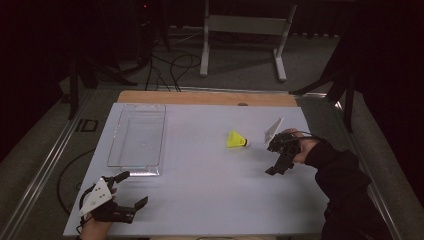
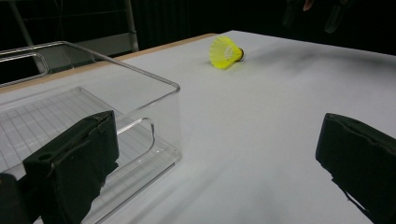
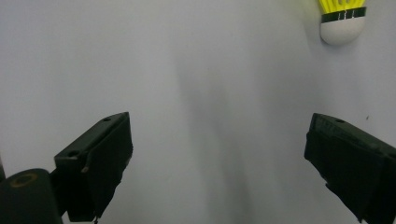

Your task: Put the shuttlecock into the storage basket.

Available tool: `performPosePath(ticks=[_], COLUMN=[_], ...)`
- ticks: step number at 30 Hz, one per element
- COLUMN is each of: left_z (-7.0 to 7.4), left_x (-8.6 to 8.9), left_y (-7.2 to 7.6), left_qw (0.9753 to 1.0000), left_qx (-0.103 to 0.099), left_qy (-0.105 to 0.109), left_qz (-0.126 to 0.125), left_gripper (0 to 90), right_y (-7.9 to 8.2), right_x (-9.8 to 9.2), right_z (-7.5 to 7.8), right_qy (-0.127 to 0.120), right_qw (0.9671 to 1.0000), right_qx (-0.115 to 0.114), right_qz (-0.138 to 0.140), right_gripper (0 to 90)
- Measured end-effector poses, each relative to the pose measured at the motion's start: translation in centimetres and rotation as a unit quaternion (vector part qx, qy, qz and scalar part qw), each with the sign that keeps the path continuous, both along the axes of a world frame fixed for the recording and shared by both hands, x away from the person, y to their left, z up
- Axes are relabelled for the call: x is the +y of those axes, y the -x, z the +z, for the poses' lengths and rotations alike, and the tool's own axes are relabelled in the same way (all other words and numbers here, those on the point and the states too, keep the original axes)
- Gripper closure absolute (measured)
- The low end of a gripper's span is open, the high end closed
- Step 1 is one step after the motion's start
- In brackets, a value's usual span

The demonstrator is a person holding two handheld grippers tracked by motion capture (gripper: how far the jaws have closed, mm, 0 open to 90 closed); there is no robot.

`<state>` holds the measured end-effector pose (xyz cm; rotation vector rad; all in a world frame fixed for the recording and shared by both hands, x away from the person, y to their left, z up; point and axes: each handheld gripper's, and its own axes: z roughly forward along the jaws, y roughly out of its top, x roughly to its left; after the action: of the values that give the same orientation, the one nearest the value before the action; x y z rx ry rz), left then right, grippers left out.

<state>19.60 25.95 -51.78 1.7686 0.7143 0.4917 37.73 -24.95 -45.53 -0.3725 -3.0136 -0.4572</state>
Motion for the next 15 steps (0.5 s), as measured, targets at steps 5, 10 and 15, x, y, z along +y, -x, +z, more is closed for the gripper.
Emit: performPosePath(ticks=[5,10,15], left_z=[0.0,0.0,0.0], left_x=[0.0,0.0,0.1], left_y=[0.0,0.0,0.0], left_qw=[1.0000,1.0000,1.0000], left_qx=[0.000,0.000,0.001], left_qy=[0.002,0.003,0.001], left_qz=[0.000,-0.001,-0.001], left_gripper=[0.4,0.4,0.4], right_y=[-0.9,-1.5,-2.4], right_x=[0.5,1.0,1.2], right_z=[0.2,0.3,0.8], right_qy=[-0.007,-0.004,-0.014], right_qw=[1.0000,0.9998,0.9994], right_qx=[0.003,-0.011,-0.024], right_qz=[0.001,0.019,0.019], right_gripper=[8.8,8.9,11.5])
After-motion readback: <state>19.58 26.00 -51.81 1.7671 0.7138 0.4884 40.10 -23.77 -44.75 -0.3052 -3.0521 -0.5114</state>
